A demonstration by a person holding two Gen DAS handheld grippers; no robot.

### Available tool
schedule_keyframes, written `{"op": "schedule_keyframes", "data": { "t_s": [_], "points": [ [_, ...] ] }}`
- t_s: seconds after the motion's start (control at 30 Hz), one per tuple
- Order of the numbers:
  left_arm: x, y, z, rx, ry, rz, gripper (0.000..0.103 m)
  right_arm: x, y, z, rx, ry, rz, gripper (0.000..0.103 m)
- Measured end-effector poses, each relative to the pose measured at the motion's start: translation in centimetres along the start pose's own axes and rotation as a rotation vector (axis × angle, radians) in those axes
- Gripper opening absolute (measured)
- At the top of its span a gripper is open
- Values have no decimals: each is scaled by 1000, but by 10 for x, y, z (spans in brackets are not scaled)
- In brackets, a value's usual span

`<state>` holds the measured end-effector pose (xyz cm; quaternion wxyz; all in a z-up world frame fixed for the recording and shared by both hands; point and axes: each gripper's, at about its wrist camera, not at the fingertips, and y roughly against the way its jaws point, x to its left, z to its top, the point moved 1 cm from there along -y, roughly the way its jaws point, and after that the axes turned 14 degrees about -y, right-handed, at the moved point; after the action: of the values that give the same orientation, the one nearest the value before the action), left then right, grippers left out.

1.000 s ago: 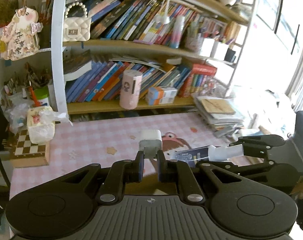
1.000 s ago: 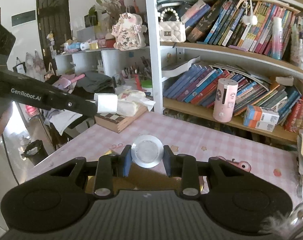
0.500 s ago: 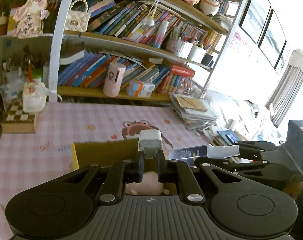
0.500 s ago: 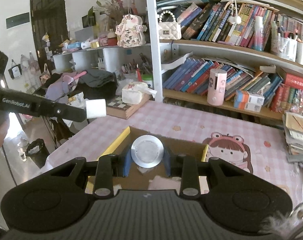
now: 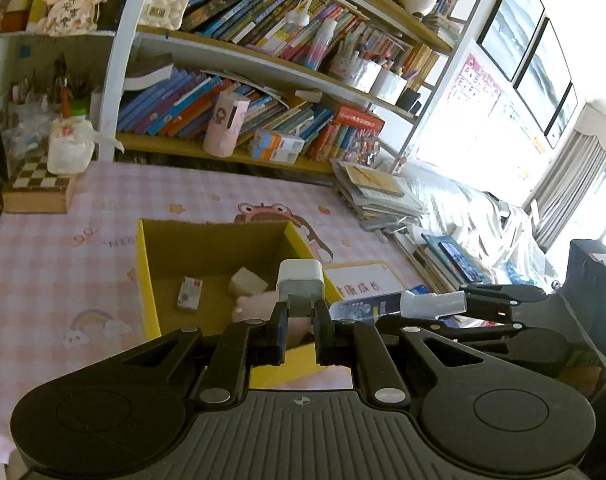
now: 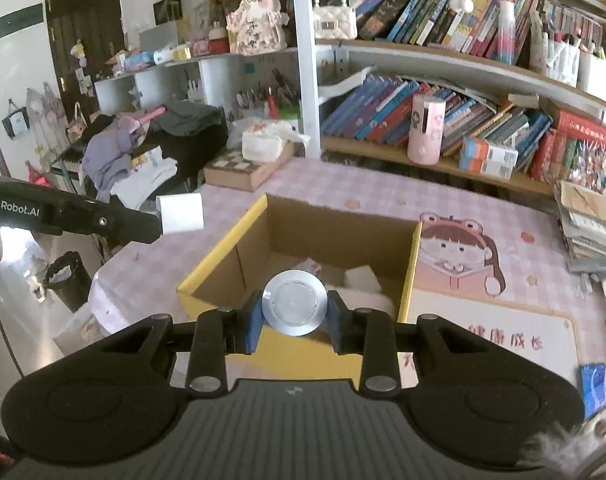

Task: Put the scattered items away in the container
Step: 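Lift the charger and spray bottle and carry both over the yellow box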

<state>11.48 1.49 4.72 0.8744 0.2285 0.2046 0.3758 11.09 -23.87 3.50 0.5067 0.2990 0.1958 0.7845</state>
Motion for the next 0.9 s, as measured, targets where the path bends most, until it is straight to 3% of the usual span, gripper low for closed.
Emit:
{"op": "schedule_keyframes", "data": {
  "t_s": [0.4,0.9],
  "points": [
    [-3,-5,-19,23,26,-33,12,-1,1,-19,39,-31,-22,31],
    [4,-17,-14,31,34,-47,12,-5,-3,-11,37,-37,-21,31]
  ]
}}
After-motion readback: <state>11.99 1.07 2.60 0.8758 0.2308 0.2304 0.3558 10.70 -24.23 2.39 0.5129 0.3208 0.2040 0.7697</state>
